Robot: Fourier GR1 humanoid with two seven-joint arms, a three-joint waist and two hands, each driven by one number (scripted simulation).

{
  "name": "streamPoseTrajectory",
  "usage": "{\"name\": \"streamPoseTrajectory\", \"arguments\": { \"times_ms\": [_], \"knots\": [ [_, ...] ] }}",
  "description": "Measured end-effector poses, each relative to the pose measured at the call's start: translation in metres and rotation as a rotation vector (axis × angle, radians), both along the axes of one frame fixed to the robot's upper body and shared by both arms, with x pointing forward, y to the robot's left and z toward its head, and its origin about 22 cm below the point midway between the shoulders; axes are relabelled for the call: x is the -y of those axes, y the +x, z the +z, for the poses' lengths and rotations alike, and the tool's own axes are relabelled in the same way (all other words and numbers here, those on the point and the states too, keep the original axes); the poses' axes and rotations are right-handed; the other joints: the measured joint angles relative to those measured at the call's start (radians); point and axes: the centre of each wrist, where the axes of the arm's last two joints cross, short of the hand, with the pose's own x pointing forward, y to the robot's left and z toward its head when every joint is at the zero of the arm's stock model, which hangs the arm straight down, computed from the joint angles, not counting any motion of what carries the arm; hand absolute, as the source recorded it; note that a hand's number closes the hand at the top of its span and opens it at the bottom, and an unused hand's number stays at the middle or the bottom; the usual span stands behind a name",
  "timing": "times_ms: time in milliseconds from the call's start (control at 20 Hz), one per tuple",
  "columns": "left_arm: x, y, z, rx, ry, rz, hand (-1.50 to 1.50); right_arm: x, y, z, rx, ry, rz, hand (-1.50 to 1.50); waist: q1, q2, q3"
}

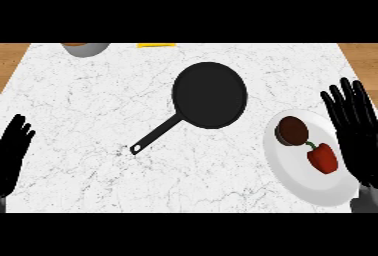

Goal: Pick the bell pepper from the plate and place it in the pan

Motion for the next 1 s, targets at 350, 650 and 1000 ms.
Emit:
{"name": "streamPoseTrajectory", "arguments": {
  "times_ms": [350,650,1000],
  "knots": [
    [0.045,0.037,0.029,0.126,-0.045,-0.141,0.00,0.037,0.027,0.040,0.064,-0.167,0.333,1.50,0.046,-0.002,0.006],
    [0.086,0.048,0.038,0.153,-0.105,-0.209,0.00,0.119,0.019,0.063,0.134,-0.455,0.323,-1.50,0.036,-0.001,0.011],
    [0.106,0.054,0.048,0.153,-0.125,-0.239,0.00,0.178,0.005,0.095,0.150,-0.771,0.190,-1.50,0.055,0.001,0.012]
  ]
}}
